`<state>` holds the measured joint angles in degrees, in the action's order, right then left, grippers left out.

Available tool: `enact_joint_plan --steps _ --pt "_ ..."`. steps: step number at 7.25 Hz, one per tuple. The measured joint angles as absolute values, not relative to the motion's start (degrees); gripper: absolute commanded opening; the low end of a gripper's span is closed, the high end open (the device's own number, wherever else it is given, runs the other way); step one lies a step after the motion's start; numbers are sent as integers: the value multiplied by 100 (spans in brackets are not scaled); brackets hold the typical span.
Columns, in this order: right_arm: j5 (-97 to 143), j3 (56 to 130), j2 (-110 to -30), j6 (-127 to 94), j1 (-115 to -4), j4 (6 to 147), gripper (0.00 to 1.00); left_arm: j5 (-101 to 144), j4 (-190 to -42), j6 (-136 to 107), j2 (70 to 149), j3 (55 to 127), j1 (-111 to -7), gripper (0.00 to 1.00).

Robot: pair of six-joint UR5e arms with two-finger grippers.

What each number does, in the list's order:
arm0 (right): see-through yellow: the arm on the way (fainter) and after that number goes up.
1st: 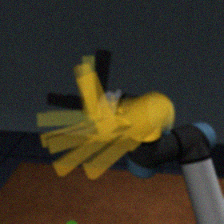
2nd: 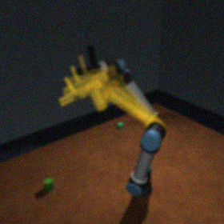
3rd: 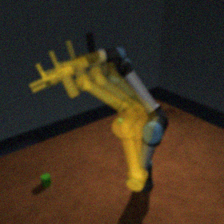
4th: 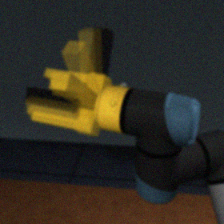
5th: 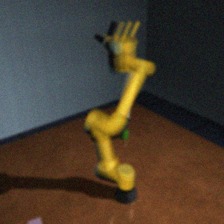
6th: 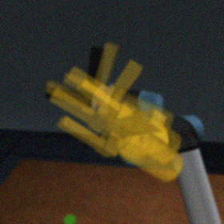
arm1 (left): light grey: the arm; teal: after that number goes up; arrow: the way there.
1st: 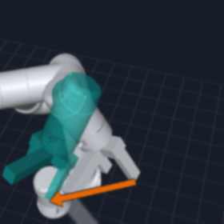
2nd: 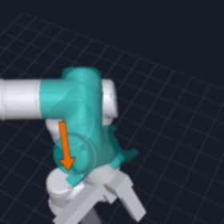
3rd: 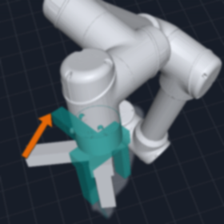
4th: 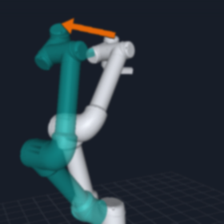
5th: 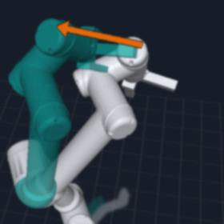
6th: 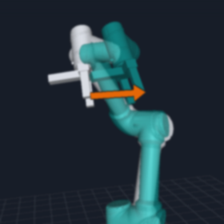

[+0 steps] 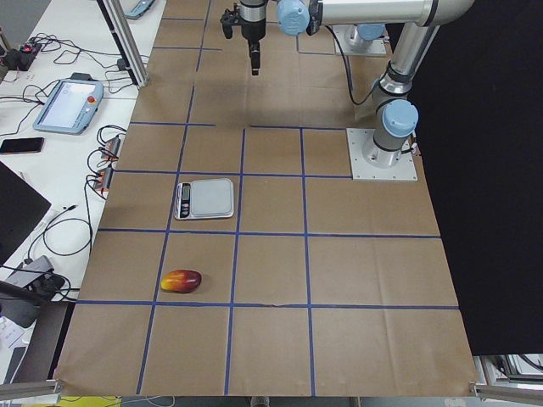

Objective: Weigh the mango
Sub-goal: 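Move the left gripper toward the mango beside the silver scale, then lower the left gripper onto the red-yellow mango and close on it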

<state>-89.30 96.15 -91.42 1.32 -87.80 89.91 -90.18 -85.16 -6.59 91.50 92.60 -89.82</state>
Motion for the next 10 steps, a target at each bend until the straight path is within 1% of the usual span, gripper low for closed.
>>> enact_joint_plan --steps 7,8,10 --pt "-8930 9615 -9141 132 -8780 8991 100 -9028 -8500 -626 9194 9112 -8900 100" --pt "-8930 9615 -9141 132 -8780 8991 100 -9032 -8465 -470 9215 9091 -8710 100" --pt "-8930 9615 -9140 132 -8780 8991 100 -9023 -8377 208 9432 8959 -7820 100"
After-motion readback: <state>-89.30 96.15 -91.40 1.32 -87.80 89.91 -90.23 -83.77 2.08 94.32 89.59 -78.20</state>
